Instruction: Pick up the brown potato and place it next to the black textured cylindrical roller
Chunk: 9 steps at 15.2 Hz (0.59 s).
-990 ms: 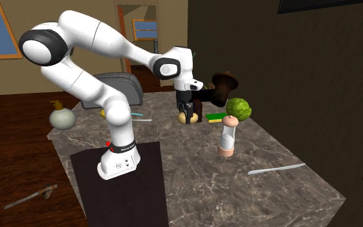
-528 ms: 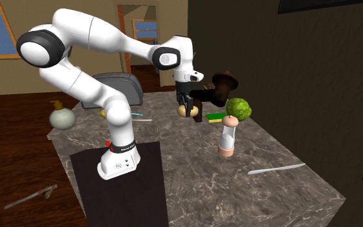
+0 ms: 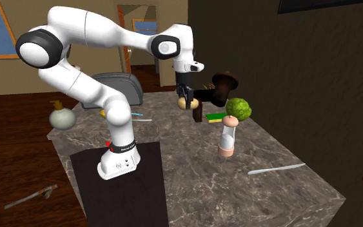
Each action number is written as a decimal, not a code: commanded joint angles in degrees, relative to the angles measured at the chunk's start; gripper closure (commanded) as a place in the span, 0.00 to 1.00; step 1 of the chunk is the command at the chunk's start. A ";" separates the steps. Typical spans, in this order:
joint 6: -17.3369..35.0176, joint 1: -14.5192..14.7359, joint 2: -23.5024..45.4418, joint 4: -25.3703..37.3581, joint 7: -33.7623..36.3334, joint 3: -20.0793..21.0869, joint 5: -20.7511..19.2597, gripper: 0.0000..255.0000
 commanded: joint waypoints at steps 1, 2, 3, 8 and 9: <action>-1.10 0.08 0.03 1.12 -0.11 0.14 0.18 1.00; -0.45 0.93 1.41 1.73 1.10 1.07 1.03 1.00; 0.18 1.76 2.85 2.42 2.28 1.97 1.85 1.00; 3.07 5.46 10.69 6.90 7.71 6.16 5.49 1.00; 3.57 6.10 12.35 8.00 8.71 6.94 6.12 1.00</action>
